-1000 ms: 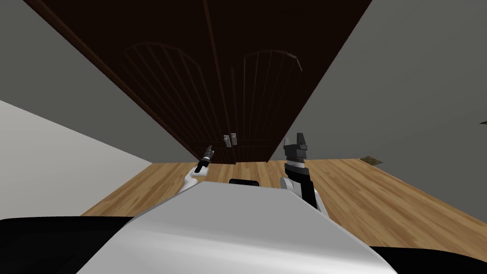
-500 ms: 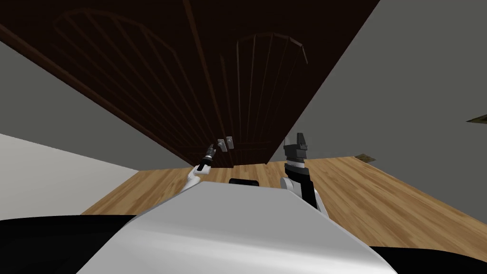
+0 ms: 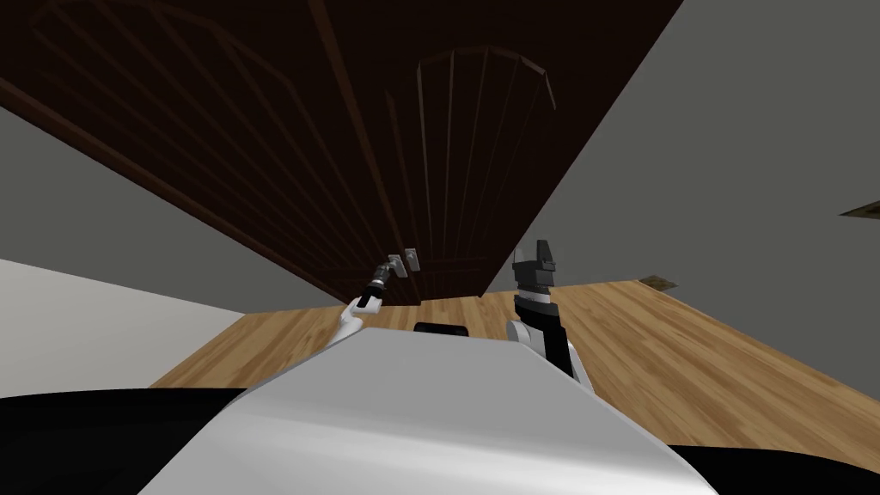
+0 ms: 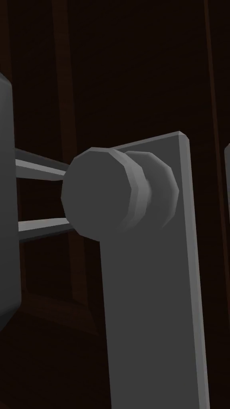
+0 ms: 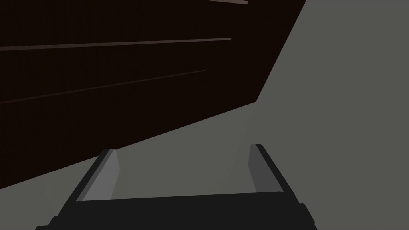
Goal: Pull the door open
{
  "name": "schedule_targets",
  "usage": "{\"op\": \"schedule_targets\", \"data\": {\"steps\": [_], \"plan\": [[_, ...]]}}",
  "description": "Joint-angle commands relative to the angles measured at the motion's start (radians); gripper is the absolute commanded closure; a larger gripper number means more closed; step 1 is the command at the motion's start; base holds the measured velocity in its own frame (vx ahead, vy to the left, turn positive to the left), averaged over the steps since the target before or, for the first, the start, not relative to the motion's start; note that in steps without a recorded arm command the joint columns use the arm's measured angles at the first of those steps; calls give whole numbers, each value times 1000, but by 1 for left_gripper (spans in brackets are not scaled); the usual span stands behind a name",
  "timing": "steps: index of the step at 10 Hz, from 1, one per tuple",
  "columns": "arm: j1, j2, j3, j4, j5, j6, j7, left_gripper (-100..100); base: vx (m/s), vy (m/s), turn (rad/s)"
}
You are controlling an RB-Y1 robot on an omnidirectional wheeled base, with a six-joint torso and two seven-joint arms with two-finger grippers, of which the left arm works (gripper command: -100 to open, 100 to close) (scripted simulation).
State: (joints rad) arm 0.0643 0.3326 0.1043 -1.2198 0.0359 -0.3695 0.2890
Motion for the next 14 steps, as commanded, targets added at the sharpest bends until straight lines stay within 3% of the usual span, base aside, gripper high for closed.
{"op": "schedule_targets", "data": {"steps": [1, 3, 4, 7, 11, 12, 14], "plan": [[3, -1, -2, 2, 0, 1, 0, 100, -22, 10, 9], [3, -1, -2, 2, 0, 1, 0, 100, -7, 1, 1], [17, 7, 5, 3, 1, 3, 3, -100, -115, 54, 122], [29, 12, -3, -11, 1, 3, 11, -100, -185, 18, 24], [34, 10, -45, -52, -4, -2, 29, -100, -168, -80, -56], [38, 9, -36, -57, -3, 8, 24, -100, -65, -52, -14], [50, 18, 4, -16, 2, 9, 13, -100, 30, 110, 165]]}}
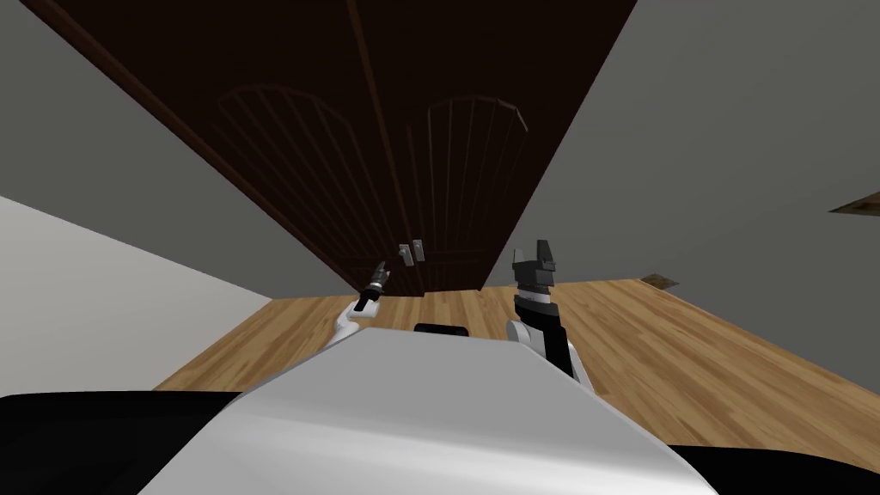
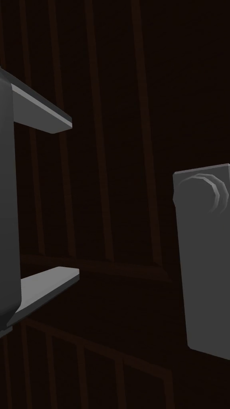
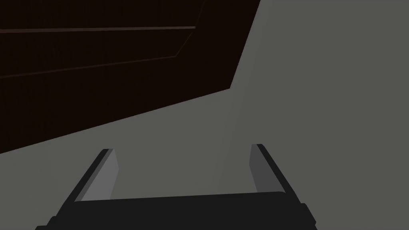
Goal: Pull the door open
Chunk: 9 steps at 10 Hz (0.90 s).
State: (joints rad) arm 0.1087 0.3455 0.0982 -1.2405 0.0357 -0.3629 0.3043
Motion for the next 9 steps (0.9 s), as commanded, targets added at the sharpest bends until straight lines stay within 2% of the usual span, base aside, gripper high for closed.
{"op": "schedule_targets", "data": {"steps": [1, 2, 4, 7, 8, 9], "plan": [[3, 4, 20, 16, 3, 2, -7, -100, 120, 141, 69], [0, 2, 22, 21, 3, 1, -10, -100, 176, 115, -10], [-15, -6, 18, 23, 2, -1, -13, -100, 188, 24, -72], [-50, -25, -7, 13, -3, -7, -16, -100, 233, -84, -141], [-44, -15, -1, 27, -1, -13, -12, -100, 103, -58, -29], [-44, -15, -1, 27, -1, -13, -12, 100, -11, 7, 33]]}}
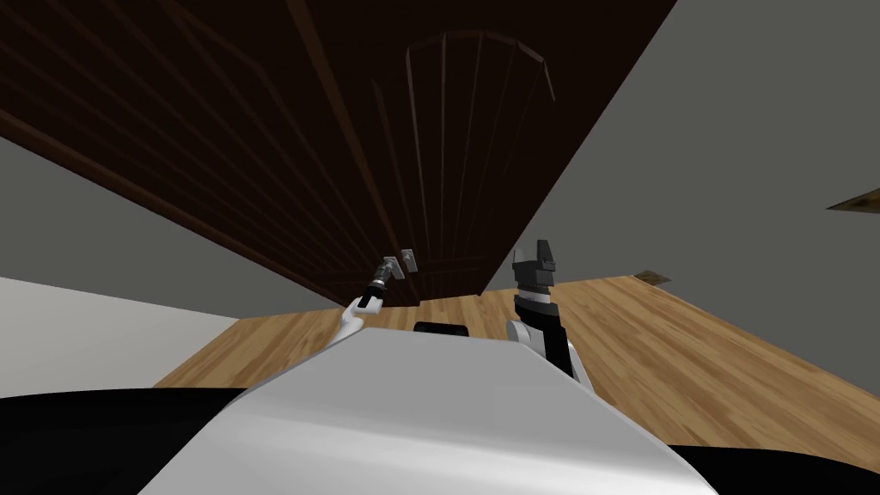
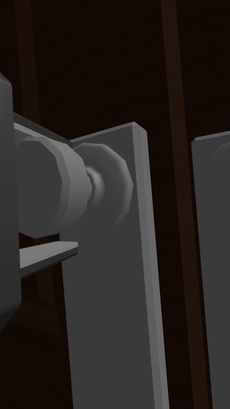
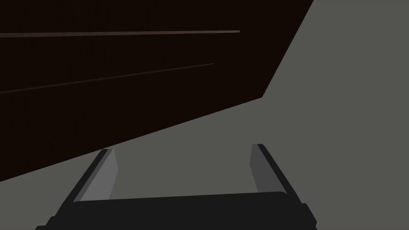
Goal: Pull the door open
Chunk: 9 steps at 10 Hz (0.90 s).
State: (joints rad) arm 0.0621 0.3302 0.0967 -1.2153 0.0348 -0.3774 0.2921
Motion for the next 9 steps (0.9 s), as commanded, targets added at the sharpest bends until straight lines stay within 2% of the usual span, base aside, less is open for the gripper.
{"op": "schedule_targets", "data": {"steps": [1, 5, 9], "plan": [[2, 0, 0, 2, 0, 2, 0, 100, -34, 21, -14], [2, 0, 0, 2, 0, 2, 0, 100, -17, 5, -6], [34, 25, 1, 4, 2, -1, 14, 100, -163, 55, 25]]}}
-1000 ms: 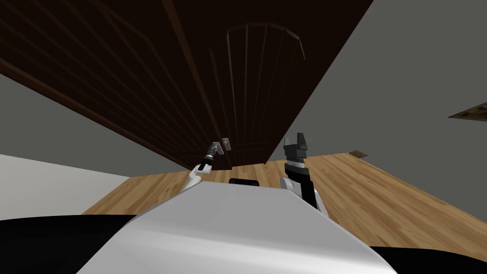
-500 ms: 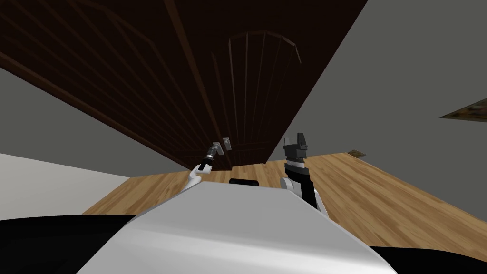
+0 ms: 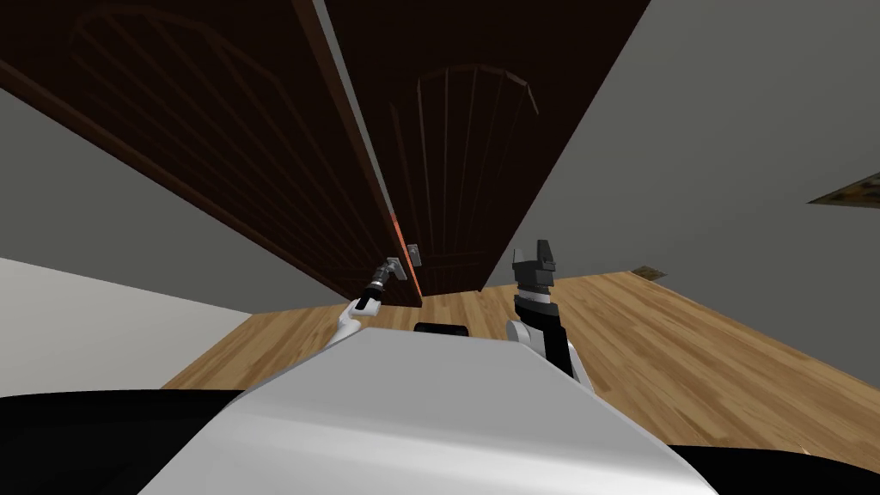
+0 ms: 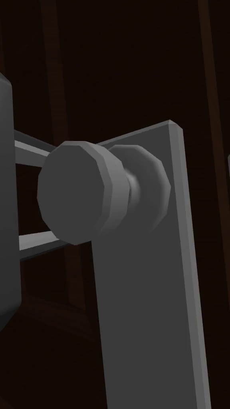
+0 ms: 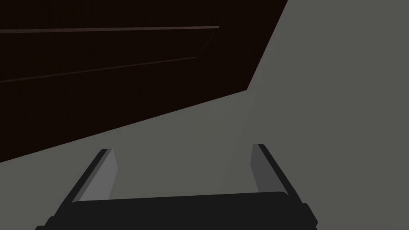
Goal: Pull the door open
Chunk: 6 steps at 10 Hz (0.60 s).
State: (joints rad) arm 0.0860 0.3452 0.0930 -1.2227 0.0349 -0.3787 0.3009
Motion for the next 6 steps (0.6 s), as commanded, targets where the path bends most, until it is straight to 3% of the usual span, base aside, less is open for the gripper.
{"op": "schedule_targets", "data": {"steps": [1, 2, 3, 6], "plan": [[16, 16, -1, 9, 2, -2, 11, 100, -209, 44, 16], [22, 26, -11, 3, 1, -6, 21, 100, -214, 63, -70], [22, 24, -21, -7, -1, -9, 23, -100, -207, 57, -77], [40, 38, -58, -47, -6, -18, 48, -100, -202, -6, -52]]}}
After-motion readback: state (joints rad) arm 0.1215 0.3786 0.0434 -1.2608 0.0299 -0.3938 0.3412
